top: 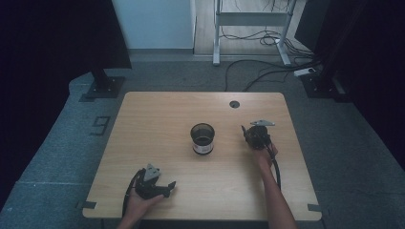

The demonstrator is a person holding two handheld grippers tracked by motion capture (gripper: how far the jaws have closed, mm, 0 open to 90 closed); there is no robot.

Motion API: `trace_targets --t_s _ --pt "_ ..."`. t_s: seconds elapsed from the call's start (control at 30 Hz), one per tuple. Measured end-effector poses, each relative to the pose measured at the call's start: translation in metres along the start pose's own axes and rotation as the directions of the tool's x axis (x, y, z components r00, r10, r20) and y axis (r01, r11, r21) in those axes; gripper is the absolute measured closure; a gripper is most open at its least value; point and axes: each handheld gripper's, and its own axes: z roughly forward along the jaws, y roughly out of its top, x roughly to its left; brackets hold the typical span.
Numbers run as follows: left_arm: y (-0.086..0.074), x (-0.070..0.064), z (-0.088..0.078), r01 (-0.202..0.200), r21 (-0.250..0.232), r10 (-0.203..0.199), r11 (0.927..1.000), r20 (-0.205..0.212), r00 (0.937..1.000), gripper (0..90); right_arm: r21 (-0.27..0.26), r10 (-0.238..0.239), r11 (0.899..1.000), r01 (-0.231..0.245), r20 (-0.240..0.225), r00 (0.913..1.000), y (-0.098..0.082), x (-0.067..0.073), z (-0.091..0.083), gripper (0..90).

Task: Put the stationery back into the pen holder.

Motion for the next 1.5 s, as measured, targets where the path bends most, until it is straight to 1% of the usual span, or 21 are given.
trace_targets --t_s 0.07,0.1,0.13,0.17,0.23,0.27,0.33,0.43,0.47,0.5,0.53,0.57,0.6,0.67,0.87,1.0,1.23,1.3,1.33,1.37,1.5 --pt "0.0 0.0 0.0 -0.003 -0.002 0.003 1.0 -0.001 1.0 13.2 -0.036 0.008 0.999 -0.009 -0.027 0.9996 0.003 0.002 -0.01 78.2" --pt "0.0 0.0 0.0 -0.004 -0.002 0.004 1.0 -0.001 1.0 13.4 -0.055 0.018 0.998 -0.021 -0.051 0.9985 0.005 0.003 -0.014 78.1" --pt "0.0 0.0 0.0 -0.003 -0.001 0.003 1.0 -0.001 1.0 13.5 -0.091 0.031 0.995 -0.041 -0.108 0.9937 0.007 0.005 -0.022 78.1" --pt "0.0 0.0 0.0 -0.003 -0.001 0.003 1.0 -0.001 1.0 13.6 -0.091 0.031 0.995 -0.041 -0.108 0.9937 0.007 0.005 -0.022 78.1" --pt "0.0 0.0 0.0 -0.002 0.0 0.002 1.0 0.001 1.0 13.7 -0.115 0.015 0.993 -0.03 -0.128 0.9917 0.01 0.008 -0.029 78.1" --pt "0.0 0.0 0.0 0.001 0.0 -0.001 1.0 0.001 1.0 13.8 -0.136 0.018 0.99 -0.038 -0.15 0.9885 0.013 0.012 -0.035 78.1" --pt "0.0 0.0 0.0 0.005 0.0 -0.005 1.0 0.004 1.0 13.8 -0.147 0.016 0.988 -0.039 -0.158 0.9874 0.014 0.013 -0.038 78.1" --pt "0.0 0.001 0.0 0.006 0.0 -0.006 1.0 0.004 1.0 13.9 -0.181 0.013 0.982 -0.044 -0.168 0.9857 0.02 0.017 -0.046 78.1" --pt "0.0 0.0 0.0 0.005 0.0 -0.005 1.0 0.004 1.0 14.1 -0.192 0.017 0.98 -0.052 -0.175 0.9843 0.023 0.019 -0.049 78.1" --pt "0.0 0.0 0.0 0.003 0.001 -0.003 1.0 0.003 1.0 14.1 -0.192 0.017 0.98 -0.052 -0.175 0.9843 0.023 0.019 -0.049 78.1" --pt "0.0 0.0 0.0 0.0 0.0 0.0 1.0 0.002 1.0 14.1 -0.201 0.035 0.977 -0.073 -0.186 0.982 0.027 0.021 -0.053 78.1" --pt "0.0 0.0 0.0 -0.002 0.001 0.002 1.0 0.002 1.0 14.1 -0.201 0.035 0.977 -0.073 -0.186 0.982 0.027 0.021 -0.053 78.1" --pt "0.0 0.0 0.0 -0.003 0.004 0.003 1.0 0.003 1.0 14.1 -0.209 0.04 0.974 -0.082 -0.197 0.9797 0.031 0.023 -0.055 78.1" --pt "0.0 0.0 0.0 -0.003 0.004 0.003 1.0 0.004 1.0 14.1 -0.215 0.037 0.973 -0.08 -0.198 0.9796 0.032 0.024 -0.057 78.1" --pt "0.0 -0.001 0.0 -0.006 0.013 0.006 0.9999 0.002 1.0 14.1 -0.242 0.013 0.968 -0.065 -0.211 0.9775 0.045 0.037 -0.063 78.1" --pt "0.0 -0.001 0.0 -0.011 0.014 0.011 0.9998 0.001 0.9999 14.1 -0.262 -0.019 0.964 -0.04 -0.218 0.9757 0.055 0.048 -0.066 78.1" --pt "0.0 -0.002 0.001 -0.013 0.014 0.013 0.9998 0.003 0.9999 14.1 -0.289 -0.068 0.957 -0.004 -0.239 0.9685 0.072 0.071 -0.071 78.1" --pt "0.0 -0.002 0.001 -0.017 0.018 0.017 0.9997 0.003 0.9999 14.1 -0.291 -0.075 0.957 0.001 -0.244 0.967 0.076 0.076 -0.071 78.1" --pt "0.0 -0.002 0.001 -0.017 0.019 0.017 0.9997 0.002 0.9999 14.1 -0.296 -0.084 0.955 0.007 -0.249 0.9649 0.08 0.081 -0.071 78.1" --pt "0.0 -0.002 0.001 -0.017 0.019 0.017 0.9997 0.003 0.9999 14.1 -0.296 -0.084 0.955 0.007 -0.249 0.9649 0.08 0.081 -0.071 78.1" --pt "0.0 -0.002 0.001 -0.017 0.02 0.016 0.9997 0.004 0.9999 14.1 -0.301 -0.097 0.953 0.016 -0.256 0.9618 0.087 0.09 -0.069 78.1"
